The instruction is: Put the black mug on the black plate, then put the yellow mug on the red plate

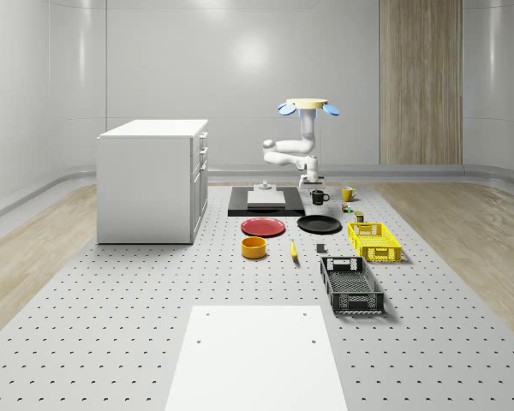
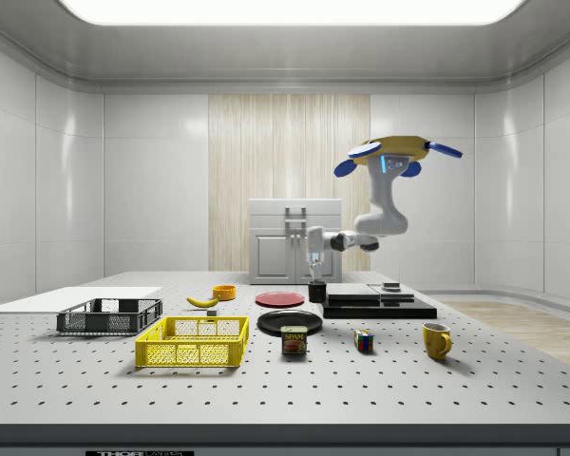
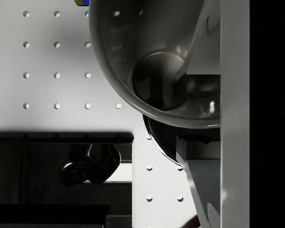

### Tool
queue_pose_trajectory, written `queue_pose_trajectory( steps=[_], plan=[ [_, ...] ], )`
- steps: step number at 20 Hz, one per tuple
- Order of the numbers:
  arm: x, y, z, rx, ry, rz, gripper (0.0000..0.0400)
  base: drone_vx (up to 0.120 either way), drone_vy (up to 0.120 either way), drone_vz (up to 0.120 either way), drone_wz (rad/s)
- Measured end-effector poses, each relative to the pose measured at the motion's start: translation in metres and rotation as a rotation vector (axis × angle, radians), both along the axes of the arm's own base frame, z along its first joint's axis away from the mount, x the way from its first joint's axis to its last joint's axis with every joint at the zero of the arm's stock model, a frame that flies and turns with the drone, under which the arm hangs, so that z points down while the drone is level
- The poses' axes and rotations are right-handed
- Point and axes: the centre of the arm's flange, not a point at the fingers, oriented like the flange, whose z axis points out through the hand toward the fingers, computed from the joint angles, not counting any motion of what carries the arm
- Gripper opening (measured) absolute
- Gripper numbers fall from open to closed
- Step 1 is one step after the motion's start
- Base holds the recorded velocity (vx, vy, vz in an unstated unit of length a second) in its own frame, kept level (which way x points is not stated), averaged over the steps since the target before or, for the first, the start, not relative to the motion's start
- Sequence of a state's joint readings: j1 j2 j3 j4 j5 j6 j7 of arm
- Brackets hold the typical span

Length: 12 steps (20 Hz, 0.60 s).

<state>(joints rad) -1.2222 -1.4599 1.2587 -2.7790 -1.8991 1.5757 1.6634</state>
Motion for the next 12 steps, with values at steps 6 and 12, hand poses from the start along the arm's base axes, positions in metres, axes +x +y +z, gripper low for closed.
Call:
queue_pose_trajectory(
  steps=[6, 12],
  plan=[
    [0.0, 0.0, 0.0, 0.0, 0.0, 0.0, 0.011, 0.12, 0.0, 0.0, 0.0],
    [0.0, 0.0, 0.0, 0.0, 0.0, 0.0, 0.011, 0.12, 0.0, 0.0, 0.0]
  ],
)
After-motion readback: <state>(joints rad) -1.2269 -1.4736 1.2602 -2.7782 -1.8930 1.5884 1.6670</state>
